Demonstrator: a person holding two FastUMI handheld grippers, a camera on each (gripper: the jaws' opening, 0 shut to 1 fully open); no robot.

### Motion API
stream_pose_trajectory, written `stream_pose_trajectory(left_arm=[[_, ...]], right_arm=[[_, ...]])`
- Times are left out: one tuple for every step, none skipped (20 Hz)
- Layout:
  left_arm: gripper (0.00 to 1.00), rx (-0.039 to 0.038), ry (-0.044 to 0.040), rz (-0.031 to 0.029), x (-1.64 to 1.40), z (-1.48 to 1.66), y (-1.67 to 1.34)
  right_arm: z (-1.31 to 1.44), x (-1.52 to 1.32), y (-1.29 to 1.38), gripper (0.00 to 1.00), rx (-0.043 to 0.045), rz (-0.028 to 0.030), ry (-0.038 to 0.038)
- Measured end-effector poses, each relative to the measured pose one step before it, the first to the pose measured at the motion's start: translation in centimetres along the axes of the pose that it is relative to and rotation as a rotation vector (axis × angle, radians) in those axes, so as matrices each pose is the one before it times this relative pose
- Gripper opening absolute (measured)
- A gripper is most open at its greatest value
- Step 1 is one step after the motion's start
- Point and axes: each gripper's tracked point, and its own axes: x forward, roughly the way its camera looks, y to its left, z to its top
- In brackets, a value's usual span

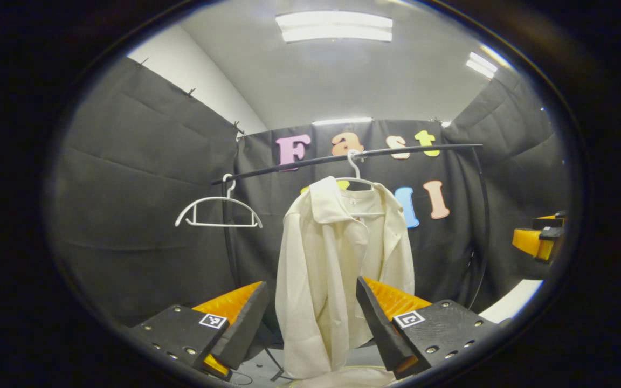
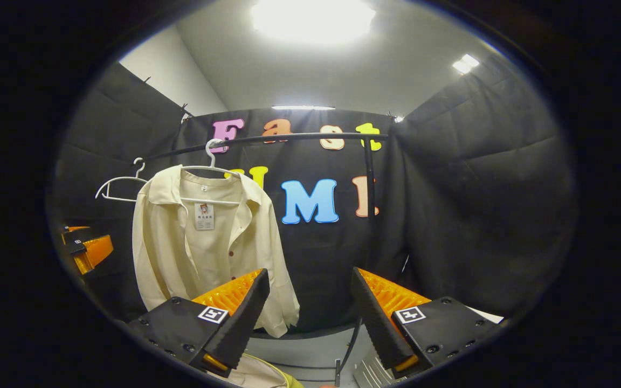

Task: Grasp the clothes on the hanger with both hands and then place them into the laundry hamper below.

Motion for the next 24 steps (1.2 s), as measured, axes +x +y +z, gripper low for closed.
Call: stream_pose_trajectory(left_arm=[[0.96,-0.00693,-0.00832,-0.00343,0.102,0.421,0.075],[0.96,-0.00044,-0.00275,0.00049,0.266,0.254,0.108],[0.96,0.00214,-0.00103,0.00204,0.240,0.275,-0.021],[0.96,0.00142,-0.00419,-0.00374,0.720,0.461,-0.269],[0.96,0.00216,-0.00400,-0.00645,0.548,0.326,-0.404],[0.96,0.00298,-0.00217,-0.00604,0.601,0.213,-0.548],[0.96,0.00257,-0.00206,-0.00167,0.777,0.143,-0.432],[0.96,0.00056,-0.00254,0.00016,0.722,-0.001,-0.497],[0.96,-0.00214,-0.00313,0.00305,0.832,0.180,-0.445],[0.96,-0.00439,-0.00391,0.00360,0.765,0.148,-0.399],[0.96,-0.00360,-0.00372,0.00518,0.823,0.167,-0.415],[0.96,0.00023,-0.00092,0.00684,0.873,-0.009,-0.267],[0.96,0.00355,0.00294,0.00817,0.807,0.091,-0.381],[0.96,0.00268,-0.00142,0.00561,0.898,0.013,-0.327],[0.96,0.00290,-0.00430,0.00498,0.863,0.103,-0.504],[0.96,0.00498,-0.00036,0.00636,0.799,0.012,-0.538],[0.96,0.00538,-0.00009,0.01077,0.826,0.137,-0.502],[0.96,0.00345,-0.00011,0.00873,0.734,-0.043,-0.644],[0.96,0.00196,-0.00088,0.00706,0.885,-0.012,-0.588],[0.95,0.00312,-0.00297,0.00852,0.657,-0.088,-0.534],[0.95,0.00990,-0.00424,0.01088,0.809,0.128,-0.377],[0.95,0.01317,-0.00142,0.00808,0.804,-0.154,-0.617],[0.95,0.01424,0.00030,0.01109,0.740,-0.177,-0.462],[0.95,0.00905,0.00241,0.01354,1.004,-0.249,-0.345]], right_arm=[[0.108,0.301,0.601,0.96,0.00064,0.00645,-0.00619],[0.061,0.509,0.646,0.98,0.00382,0.01039,0.00032],[0.107,0.451,0.579,0.95,0.00233,0.01115,-0.00025],[0.250,0.560,0.461,0.95,-0.00242,0.00791,-0.00180],[0.231,0.490,0.304,0.96,-0.00347,0.00698,-0.00272],[0.209,0.877,0.273,0.96,-0.00096,0.00844,-0.00360],[0.124,0.731,0.488,0.96,0.00138,0.01298,-0.00125],[0.142,0.759,0.429,0.96,0.00199,0.01581,-0.00101],[0.076,0.943,0.361,0.96,0.00166,0.01502,-0.00329],[0.114,0.907,0.291,0.96,0.00035,0.01717,-0.00338],[0.047,0.802,0.269,0.96,0.00045,0.01604,-0.00288],[0.024,1.066,0.308,0.96,0.00234,0.01915,0.00243],[-0.063,1.029,0.536,0.96,0.00174,0.02492,0.00174],[0.225,1.105,0.317,0.96,-0.00039,0.02290,-0.00323],[0.110,0.989,0.241,0.96,0.00027,0.02089,-0.00251],[0.096,1.094,0.196,0.96,0.00571,0.02230,-0.00111],[0.014,1.061,0.400,0.96,0.00957,0.02477,-0.00246],[0.099,1.064,0.242,0.96,0.00985,0.02216,-0.00192],[-0.004,0.987,0.197,0.96,0.00795,0.01764,-0.00067],[0.105,1.084,0.171,0.96,0.00415,0.01806,-0.00216],[0.034,0.985,0.121,0.95,0.00083,0.01437,-0.00396],[0.060,0.963,0.135,0.96,0.00124,0.01503,-0.00278],[-0.139,0.961,0.225,0.96,0.00334,0.01598,-0.00110],[-0.091,1.052,0.121,0.95,0.00487,0.01688,0.00096]])
